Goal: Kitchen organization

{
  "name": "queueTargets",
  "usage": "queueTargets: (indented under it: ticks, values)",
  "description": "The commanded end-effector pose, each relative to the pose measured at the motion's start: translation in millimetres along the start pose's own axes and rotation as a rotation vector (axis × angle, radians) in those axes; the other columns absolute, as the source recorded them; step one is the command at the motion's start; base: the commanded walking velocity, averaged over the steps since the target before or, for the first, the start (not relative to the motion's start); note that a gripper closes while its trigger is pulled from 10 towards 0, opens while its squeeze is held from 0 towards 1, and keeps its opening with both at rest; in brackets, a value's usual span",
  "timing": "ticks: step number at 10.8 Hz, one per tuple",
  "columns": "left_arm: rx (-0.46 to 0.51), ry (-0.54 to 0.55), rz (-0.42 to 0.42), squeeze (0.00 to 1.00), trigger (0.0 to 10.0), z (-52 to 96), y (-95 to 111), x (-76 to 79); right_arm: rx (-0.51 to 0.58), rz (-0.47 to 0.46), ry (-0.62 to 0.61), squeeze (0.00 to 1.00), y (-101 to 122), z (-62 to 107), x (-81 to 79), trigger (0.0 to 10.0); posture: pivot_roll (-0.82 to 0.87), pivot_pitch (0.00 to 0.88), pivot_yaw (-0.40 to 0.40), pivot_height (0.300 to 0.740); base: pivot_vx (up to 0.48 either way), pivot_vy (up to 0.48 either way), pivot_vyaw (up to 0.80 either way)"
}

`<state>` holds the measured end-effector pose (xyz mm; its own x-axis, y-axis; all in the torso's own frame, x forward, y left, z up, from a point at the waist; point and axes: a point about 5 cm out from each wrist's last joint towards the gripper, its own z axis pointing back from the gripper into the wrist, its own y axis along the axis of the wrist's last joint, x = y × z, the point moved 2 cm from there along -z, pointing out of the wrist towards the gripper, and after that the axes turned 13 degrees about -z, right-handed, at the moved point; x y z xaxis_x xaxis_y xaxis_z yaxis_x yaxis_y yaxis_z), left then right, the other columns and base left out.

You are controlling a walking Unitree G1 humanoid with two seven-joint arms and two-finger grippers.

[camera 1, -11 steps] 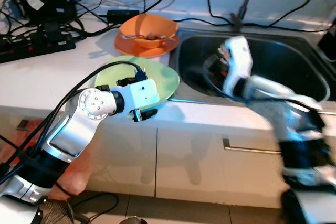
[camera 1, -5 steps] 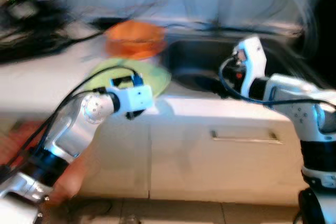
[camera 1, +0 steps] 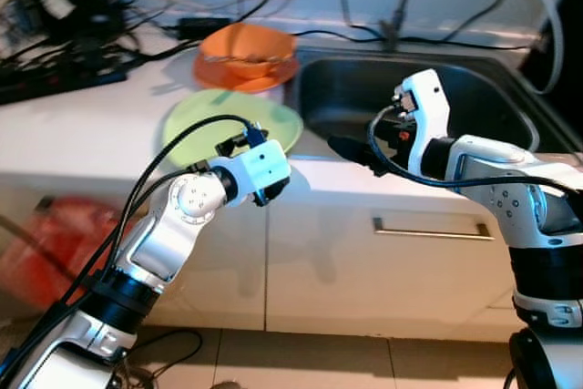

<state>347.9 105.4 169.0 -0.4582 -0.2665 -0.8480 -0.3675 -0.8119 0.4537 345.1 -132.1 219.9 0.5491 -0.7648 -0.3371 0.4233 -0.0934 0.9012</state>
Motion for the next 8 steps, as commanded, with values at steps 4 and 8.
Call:
queueTargets:
  ticks: [4,8]
  values:
    - [-0.143,-0.061,-0.186,0.00,10.0,3.3,-37,8.0,0.016,-0.021,-0.024,0.00,0,1.7,5.0,10.0,0.01,0.037,-0.032,0.740,0.000,0.000,0.00]
    - [-0.244,-0.212,-0.224,0.00,10.0,10.7,-64,4.4,-0.040,-0.028,0.128,0.00,-7,10.0,-15.7,10.0,0.00,0.056,-0.018,0.740,0.000,0.000,0.00]
